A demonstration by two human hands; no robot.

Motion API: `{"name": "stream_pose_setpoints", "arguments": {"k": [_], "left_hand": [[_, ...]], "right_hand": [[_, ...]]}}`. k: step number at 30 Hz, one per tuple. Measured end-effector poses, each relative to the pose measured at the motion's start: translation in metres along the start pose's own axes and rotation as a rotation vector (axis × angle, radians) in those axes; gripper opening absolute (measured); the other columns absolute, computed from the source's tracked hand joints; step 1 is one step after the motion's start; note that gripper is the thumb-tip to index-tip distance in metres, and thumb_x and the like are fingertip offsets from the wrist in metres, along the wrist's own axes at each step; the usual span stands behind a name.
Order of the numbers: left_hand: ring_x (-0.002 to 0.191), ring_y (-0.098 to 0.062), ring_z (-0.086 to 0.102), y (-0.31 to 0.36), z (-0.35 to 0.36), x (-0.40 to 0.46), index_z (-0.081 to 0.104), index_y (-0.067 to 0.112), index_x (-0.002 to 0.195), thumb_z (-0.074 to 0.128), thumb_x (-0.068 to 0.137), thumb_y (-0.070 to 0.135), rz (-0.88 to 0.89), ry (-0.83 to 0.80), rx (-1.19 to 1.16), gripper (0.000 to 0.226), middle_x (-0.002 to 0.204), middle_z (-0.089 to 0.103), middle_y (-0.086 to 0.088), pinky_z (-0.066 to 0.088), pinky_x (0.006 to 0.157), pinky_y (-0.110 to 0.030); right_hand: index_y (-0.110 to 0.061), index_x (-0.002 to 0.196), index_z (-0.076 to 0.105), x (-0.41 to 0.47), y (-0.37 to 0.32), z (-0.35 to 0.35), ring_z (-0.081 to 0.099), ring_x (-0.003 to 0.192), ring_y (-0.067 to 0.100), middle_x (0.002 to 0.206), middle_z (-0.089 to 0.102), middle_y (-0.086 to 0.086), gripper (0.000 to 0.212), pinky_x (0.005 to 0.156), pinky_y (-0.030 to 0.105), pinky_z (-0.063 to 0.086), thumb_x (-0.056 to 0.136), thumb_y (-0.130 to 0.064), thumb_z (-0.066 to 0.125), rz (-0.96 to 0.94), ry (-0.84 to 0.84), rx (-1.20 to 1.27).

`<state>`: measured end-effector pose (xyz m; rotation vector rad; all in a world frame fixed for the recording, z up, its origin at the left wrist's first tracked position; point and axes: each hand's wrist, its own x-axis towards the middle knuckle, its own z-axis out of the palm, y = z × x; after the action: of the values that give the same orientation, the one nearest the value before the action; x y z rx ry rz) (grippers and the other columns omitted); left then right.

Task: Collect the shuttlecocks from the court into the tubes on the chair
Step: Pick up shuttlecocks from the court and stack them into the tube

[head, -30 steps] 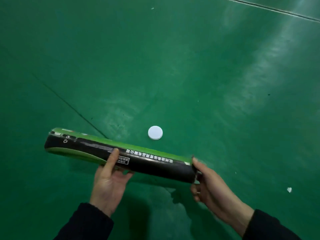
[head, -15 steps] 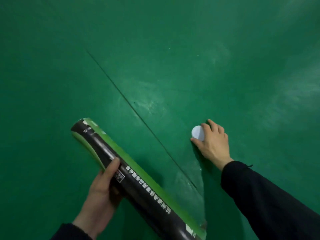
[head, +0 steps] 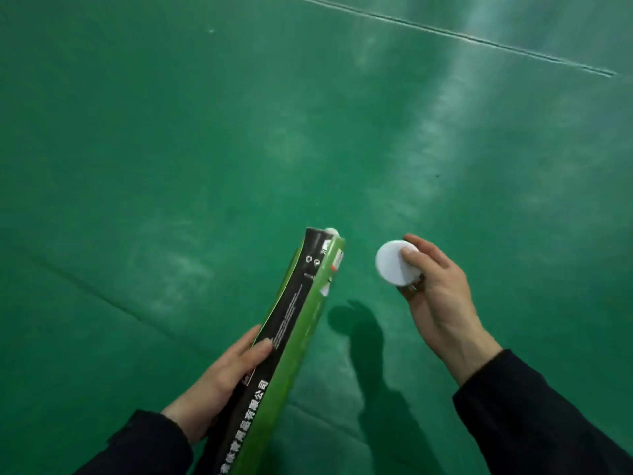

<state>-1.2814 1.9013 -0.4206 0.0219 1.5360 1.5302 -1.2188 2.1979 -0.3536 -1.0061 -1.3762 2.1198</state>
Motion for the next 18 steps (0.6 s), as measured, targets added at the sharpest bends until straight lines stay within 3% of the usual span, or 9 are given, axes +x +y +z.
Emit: {"name": "stream_pose_setpoints", "arguments": {"k": [4, 6, 7, 8, 9, 12, 14, 16, 18], "left_hand": [[0.126, -0.013, 0.063, -0.009, 0.046, 0.01, 0.052, 0.026, 0.138, 0.089, 0.041, 0.078, 0.024, -0.196, 0.218, 0.117, 0.139, 0.065, 0.007, 0.049, 0.102, -0.026], [0.125, 0.002, 0.06, -0.013, 0.061, 0.008, 0.06, 0.034, 0.127, 0.09, 0.043, 0.074, 0.077, -0.29, 0.317, 0.098, 0.13, 0.067, 0.021, 0.045, 0.098, -0.013], [0.12, 0.006, 0.061, -0.014, 0.069, 0.007, 0.069, 0.039, 0.122, 0.092, 0.052, 0.062, 0.08, -0.344, 0.321, 0.077, 0.124, 0.069, 0.024, 0.045, 0.095, -0.01], [0.119, 0.004, 0.063, -0.014, 0.076, 0.005, 0.073, 0.047, 0.12, 0.089, 0.063, 0.05, 0.084, -0.399, 0.325, 0.059, 0.124, 0.07, 0.024, 0.046, 0.095, -0.011], [0.124, -0.003, 0.062, -0.014, 0.08, 0.003, 0.068, 0.055, 0.124, 0.086, 0.07, 0.048, 0.113, -0.44, 0.328, 0.057, 0.13, 0.068, 0.022, 0.046, 0.098, -0.015], [0.135, -0.021, 0.057, -0.019, 0.082, -0.003, 0.053, 0.047, 0.142, 0.079, 0.076, 0.066, 0.149, -0.427, 0.292, 0.073, 0.145, 0.061, 0.006, 0.045, 0.107, -0.027], [0.135, -0.021, 0.057, -0.018, 0.081, -0.006, 0.051, 0.047, 0.143, 0.077, 0.078, 0.065, 0.128, -0.449, 0.314, 0.072, 0.146, 0.06, 0.006, 0.045, 0.108, -0.027], [0.13, -0.011, 0.059, -0.014, 0.083, -0.009, 0.054, 0.053, 0.138, 0.077, 0.08, 0.059, 0.172, -0.456, 0.365, 0.062, 0.141, 0.062, 0.016, 0.045, 0.104, -0.02], [0.131, -0.013, 0.06, -0.014, 0.086, -0.011, 0.057, 0.047, 0.139, 0.073, 0.083, 0.058, 0.187, -0.481, 0.347, 0.059, 0.141, 0.064, 0.009, 0.046, 0.104, -0.021]], "right_hand": [[-0.016, 0.107, 0.065, -0.035, -0.057, -0.065, 0.064, 0.094, 0.018, 0.106, 0.07, 0.004, 0.016, 0.07, 0.024, 0.055, 0.096, -0.006, 0.062, -0.176, 0.105, 0.156], [-0.013, 0.113, 0.065, -0.049, -0.062, -0.08, 0.068, 0.096, 0.015, 0.102, 0.076, -0.001, 0.022, 0.08, 0.027, 0.057, 0.094, -0.002, 0.063, -0.24, 0.075, 0.084], [-0.012, 0.114, 0.066, -0.055, -0.059, -0.085, 0.07, 0.097, 0.014, 0.103, 0.077, -0.001, 0.024, 0.085, 0.026, 0.057, 0.092, -0.001, 0.065, -0.288, 0.07, -0.01], [-0.012, 0.111, 0.068, -0.059, -0.056, -0.09, 0.071, 0.099, 0.014, 0.104, 0.078, 0.0, 0.024, 0.087, 0.025, 0.056, 0.091, 0.0, 0.066, -0.338, 0.065, -0.099], [-0.014, 0.108, 0.07, -0.063, -0.052, -0.093, 0.072, 0.099, 0.013, 0.104, 0.078, 0.001, 0.023, 0.086, 0.024, 0.055, 0.09, 0.0, 0.068, -0.376, 0.052, -0.152], [-0.015, 0.1, 0.072, -0.069, -0.038, -0.096, 0.07, 0.092, 0.014, 0.098, 0.078, 0.003, 0.018, 0.085, 0.029, 0.055, 0.082, -0.012, 0.073, -0.325, -0.026, -0.107], [-0.016, 0.096, 0.073, -0.073, -0.032, -0.097, 0.069, 0.087, 0.013, 0.093, 0.076, 0.001, 0.016, 0.081, 0.026, 0.056, 0.08, -0.018, 0.072, -0.291, -0.092, -0.073], [-0.019, 0.093, 0.076, -0.073, -0.028, -0.098, 0.068, 0.087, 0.011, 0.093, 0.076, -0.001, 0.01, 0.081, 0.023, 0.055, 0.084, -0.016, 0.072, -0.307, -0.146, -0.149], [-0.018, 0.095, 0.075, -0.073, -0.024, -0.097, 0.067, 0.09, 0.01, 0.101, 0.077, -0.001, 0.009, 0.083, 0.023, 0.054, 0.086, -0.016, 0.075, -0.282, -0.19, -0.247]]}}
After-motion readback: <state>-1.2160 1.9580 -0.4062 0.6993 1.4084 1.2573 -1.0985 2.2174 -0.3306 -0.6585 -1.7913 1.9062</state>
